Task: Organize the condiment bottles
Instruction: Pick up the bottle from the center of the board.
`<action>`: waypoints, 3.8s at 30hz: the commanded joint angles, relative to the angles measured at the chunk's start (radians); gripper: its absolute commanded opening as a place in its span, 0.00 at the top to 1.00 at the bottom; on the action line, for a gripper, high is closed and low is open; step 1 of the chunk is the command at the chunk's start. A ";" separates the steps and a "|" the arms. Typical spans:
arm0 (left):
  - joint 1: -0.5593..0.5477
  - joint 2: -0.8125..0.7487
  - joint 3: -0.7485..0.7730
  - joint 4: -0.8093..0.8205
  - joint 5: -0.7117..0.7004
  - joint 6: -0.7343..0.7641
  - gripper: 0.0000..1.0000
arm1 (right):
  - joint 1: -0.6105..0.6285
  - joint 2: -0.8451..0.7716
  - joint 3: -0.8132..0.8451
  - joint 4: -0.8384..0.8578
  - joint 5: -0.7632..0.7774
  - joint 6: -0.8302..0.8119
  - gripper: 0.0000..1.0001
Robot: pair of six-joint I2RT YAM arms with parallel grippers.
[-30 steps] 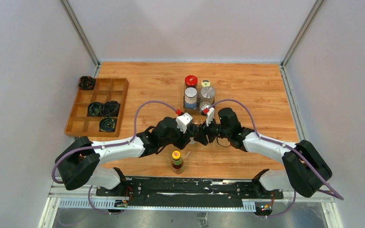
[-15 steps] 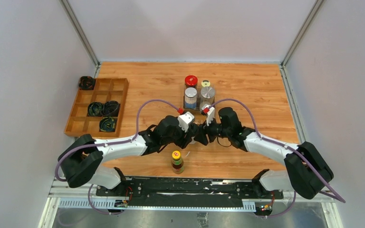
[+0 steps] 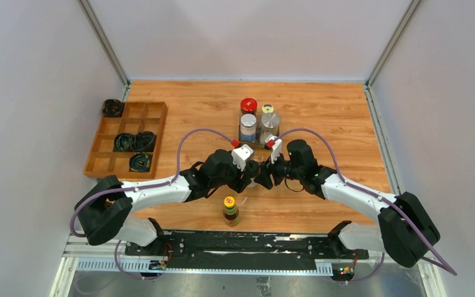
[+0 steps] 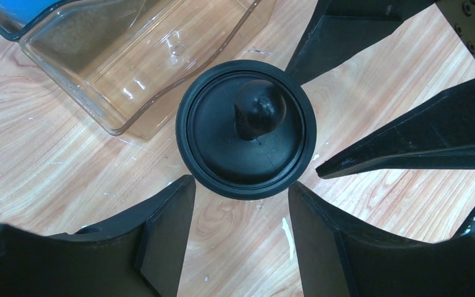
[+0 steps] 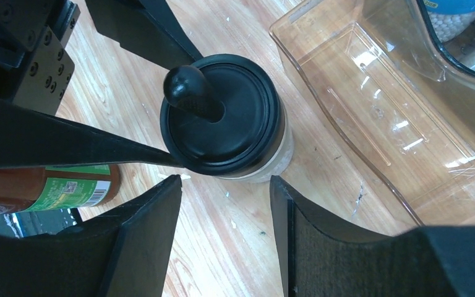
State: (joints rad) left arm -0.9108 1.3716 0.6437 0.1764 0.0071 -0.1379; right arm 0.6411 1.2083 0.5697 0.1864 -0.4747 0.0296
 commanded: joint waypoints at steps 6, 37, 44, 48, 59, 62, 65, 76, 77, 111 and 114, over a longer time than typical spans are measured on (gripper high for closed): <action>0.004 -0.013 0.017 -0.026 -0.054 0.023 0.48 | 0.013 0.062 0.046 0.019 -0.020 -0.025 0.42; 0.013 0.013 0.019 -0.019 -0.097 0.046 0.51 | 0.012 0.167 0.078 0.089 0.035 -0.025 0.40; 0.017 0.027 0.010 0.008 -0.095 0.040 0.52 | 0.013 0.195 0.076 0.132 0.004 -0.025 0.44; 0.016 0.032 0.014 0.012 -0.092 0.044 0.52 | 0.012 0.199 0.076 0.139 -0.002 -0.025 0.46; 0.016 0.023 0.029 0.009 -0.088 0.045 0.53 | 0.013 0.183 0.096 0.122 -0.006 -0.025 0.48; 0.016 0.019 0.032 0.010 -0.087 0.044 0.53 | 0.012 0.179 0.103 0.119 -0.011 -0.025 0.48; 0.016 0.011 0.037 0.008 -0.083 0.046 0.53 | 0.013 0.178 0.112 0.117 -0.017 -0.025 0.50; 0.016 -0.003 0.079 -0.019 -0.045 0.064 0.51 | 0.014 0.171 0.145 0.091 -0.054 -0.054 0.51; 0.016 -0.005 0.080 -0.019 -0.039 0.066 0.51 | 0.014 0.172 0.145 0.092 -0.063 -0.054 0.51; 0.017 -0.074 0.080 -0.067 0.041 0.052 0.50 | 0.060 0.066 0.082 0.052 -0.041 -0.045 0.30; 0.016 -0.090 0.053 -0.062 0.044 0.040 0.50 | 0.060 0.061 0.051 0.069 -0.038 -0.038 0.32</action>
State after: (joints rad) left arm -0.8928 1.3247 0.7120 0.0204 0.0444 -0.0830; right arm 0.6800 1.2881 0.6670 0.2340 -0.4835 -0.0246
